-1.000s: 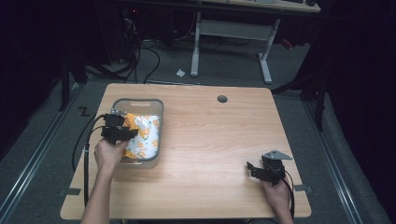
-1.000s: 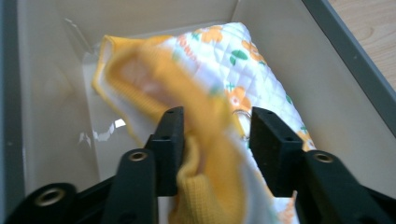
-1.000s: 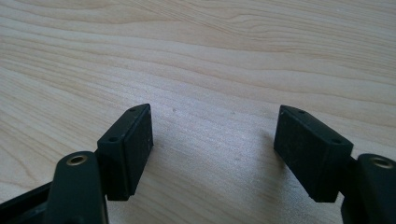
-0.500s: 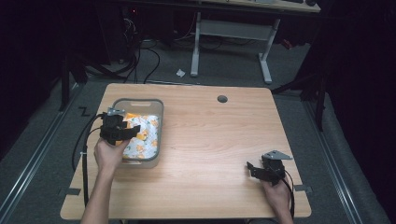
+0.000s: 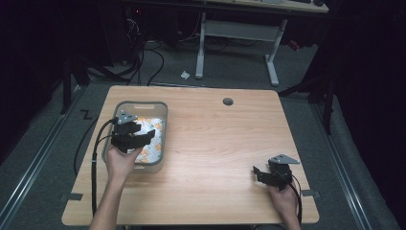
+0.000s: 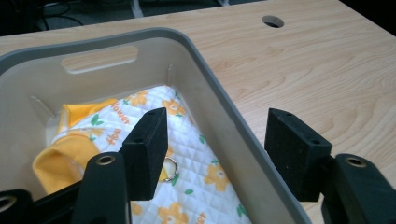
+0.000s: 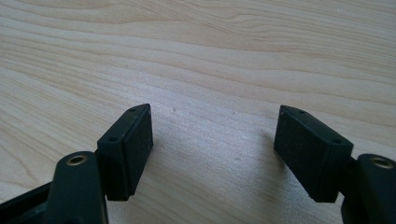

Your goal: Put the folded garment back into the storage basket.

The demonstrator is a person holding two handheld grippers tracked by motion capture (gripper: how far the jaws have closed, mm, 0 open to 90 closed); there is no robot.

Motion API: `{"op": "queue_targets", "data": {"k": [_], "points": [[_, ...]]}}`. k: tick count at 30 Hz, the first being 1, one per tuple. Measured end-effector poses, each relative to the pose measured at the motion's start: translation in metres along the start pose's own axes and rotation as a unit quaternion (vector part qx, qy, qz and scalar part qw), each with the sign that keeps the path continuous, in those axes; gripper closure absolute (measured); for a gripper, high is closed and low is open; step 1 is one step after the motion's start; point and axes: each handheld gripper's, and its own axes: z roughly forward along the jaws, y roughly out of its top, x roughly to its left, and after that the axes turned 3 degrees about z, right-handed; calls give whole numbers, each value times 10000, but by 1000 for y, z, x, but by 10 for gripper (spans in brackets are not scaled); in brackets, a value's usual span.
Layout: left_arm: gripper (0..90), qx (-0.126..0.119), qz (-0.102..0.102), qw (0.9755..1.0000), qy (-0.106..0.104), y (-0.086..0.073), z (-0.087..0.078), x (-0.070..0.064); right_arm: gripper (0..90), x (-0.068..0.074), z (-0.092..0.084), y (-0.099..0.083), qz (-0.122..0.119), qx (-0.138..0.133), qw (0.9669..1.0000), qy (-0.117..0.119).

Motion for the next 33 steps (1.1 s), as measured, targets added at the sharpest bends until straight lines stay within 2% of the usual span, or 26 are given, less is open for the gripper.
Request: {"op": "queue_targets", "data": {"k": [10, 16, 33], "points": [[395, -67, 125, 9998, -143, 1, -3, -14, 284, 0, 0, 0, -1, 1, 10000, 0], [387, -100, 256, 9996, -102, 0, -3, -25, 284, 0, 0, 0, -1, 2, 10000, 0], [380, -242, 347, 9983, -411, 2, -6, -46, 284, 0, 0, 0, 0, 2, 10000, 0]]}}
